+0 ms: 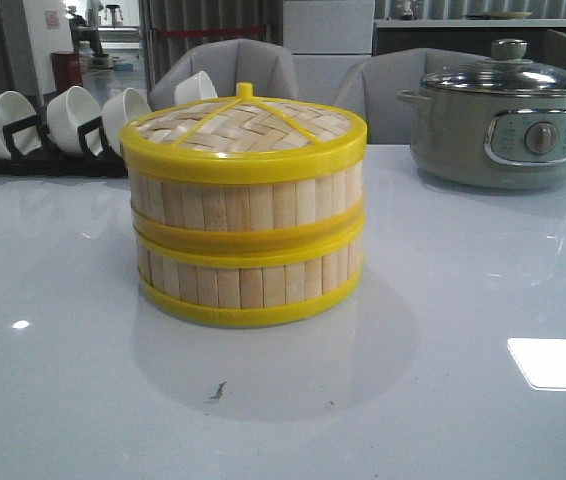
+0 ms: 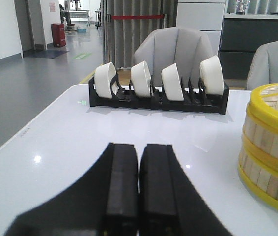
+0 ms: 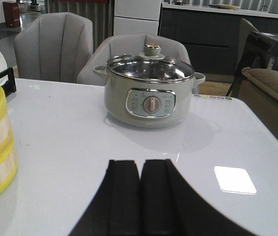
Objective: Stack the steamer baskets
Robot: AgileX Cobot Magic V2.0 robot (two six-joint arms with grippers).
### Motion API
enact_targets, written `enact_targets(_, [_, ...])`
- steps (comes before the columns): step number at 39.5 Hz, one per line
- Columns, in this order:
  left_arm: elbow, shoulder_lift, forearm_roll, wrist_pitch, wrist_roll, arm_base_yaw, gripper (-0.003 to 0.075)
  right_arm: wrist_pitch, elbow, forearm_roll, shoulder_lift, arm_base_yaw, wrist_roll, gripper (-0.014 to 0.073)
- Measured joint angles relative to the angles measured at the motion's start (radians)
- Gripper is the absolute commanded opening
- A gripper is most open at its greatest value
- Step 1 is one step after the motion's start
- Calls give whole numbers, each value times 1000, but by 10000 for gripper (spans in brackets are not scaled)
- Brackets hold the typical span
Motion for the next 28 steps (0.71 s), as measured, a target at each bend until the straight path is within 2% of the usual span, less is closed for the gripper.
enact_targets(4, [71, -38, -12, -69, 0, 0, 85, 0, 0, 0, 0, 0, 0, 68])
enact_targets(8, [76, -40, -19, -90, 0, 0, 85, 0, 0, 0, 0, 0, 0, 68])
enact_targets(28, [76, -40, -21, -90, 0, 0, 85, 0, 2, 0, 0, 0, 0, 68])
